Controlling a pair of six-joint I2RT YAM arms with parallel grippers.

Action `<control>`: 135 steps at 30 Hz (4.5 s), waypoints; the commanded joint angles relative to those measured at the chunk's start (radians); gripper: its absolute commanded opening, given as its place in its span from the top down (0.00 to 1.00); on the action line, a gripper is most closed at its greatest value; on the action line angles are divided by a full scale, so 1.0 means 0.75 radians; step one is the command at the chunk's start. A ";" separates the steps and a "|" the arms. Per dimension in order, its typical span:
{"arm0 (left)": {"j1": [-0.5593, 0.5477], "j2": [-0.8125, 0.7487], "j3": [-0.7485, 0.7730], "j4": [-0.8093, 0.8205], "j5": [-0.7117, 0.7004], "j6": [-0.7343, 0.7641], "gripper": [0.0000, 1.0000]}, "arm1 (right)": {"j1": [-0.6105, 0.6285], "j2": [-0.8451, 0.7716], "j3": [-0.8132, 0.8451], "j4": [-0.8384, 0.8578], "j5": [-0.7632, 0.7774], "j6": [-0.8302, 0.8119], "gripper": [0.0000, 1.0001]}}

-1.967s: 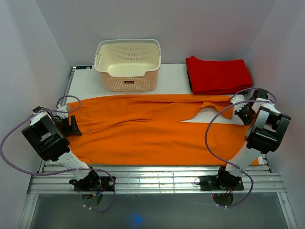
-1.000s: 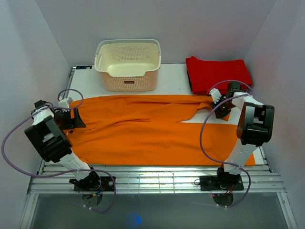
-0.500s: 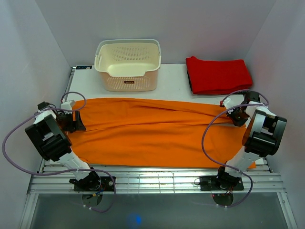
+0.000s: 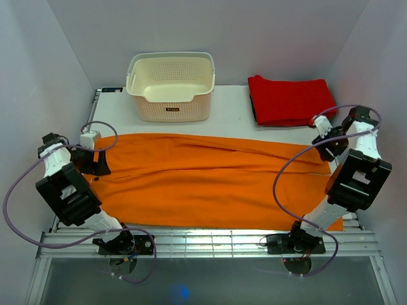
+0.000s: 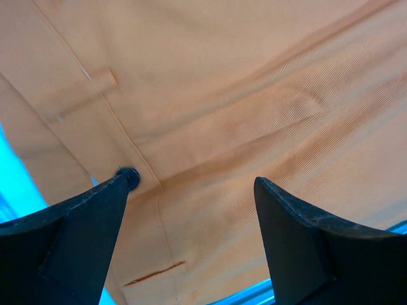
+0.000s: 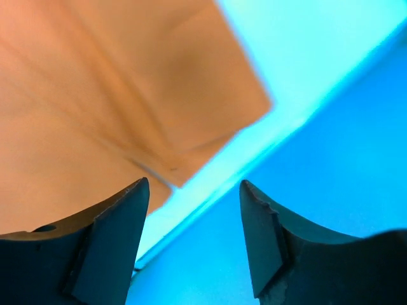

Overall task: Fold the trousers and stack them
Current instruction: Flatten the trousers out

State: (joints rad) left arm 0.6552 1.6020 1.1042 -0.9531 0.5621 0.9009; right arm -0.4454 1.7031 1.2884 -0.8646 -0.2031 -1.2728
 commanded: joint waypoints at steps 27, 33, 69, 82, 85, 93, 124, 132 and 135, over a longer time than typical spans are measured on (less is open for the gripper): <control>-1.298 -0.064 -0.094 0.659 0.052 -0.743 0.12 | 0.494 0.083 -0.155 0.339 0.038 0.263 0.57; -1.499 0.136 0.049 0.806 0.005 -0.849 0.12 | 0.508 0.124 -0.182 0.396 0.068 0.280 0.58; -1.457 0.073 0.019 0.665 0.060 -0.939 0.20 | 0.490 0.229 0.377 0.163 0.142 0.411 0.24; -0.723 0.050 0.127 0.383 0.095 -0.788 0.21 | 0.483 0.102 -0.161 0.114 0.062 0.392 0.31; -0.588 0.105 0.253 0.314 0.081 -0.674 0.19 | 0.463 0.122 -0.237 0.165 0.111 0.351 0.33; -0.336 0.318 0.501 0.256 0.007 -0.520 0.25 | 0.389 0.134 -0.431 0.288 0.250 0.245 0.41; -0.035 0.662 0.710 0.328 0.185 -0.712 0.37 | 1.085 -0.238 -0.575 0.048 -0.177 0.531 0.34; -0.035 0.642 0.659 0.338 0.404 -0.723 0.58 | 1.122 -0.160 -0.656 0.101 -0.087 0.519 0.35; -0.033 0.654 0.675 0.352 0.437 -0.751 0.69 | 1.122 -0.144 -0.689 0.122 -0.044 0.501 0.35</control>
State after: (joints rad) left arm 0.6243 2.1162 1.6085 -0.7151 0.7876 0.3527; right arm 0.3885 1.5333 0.8497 -0.8265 -0.2890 -0.8787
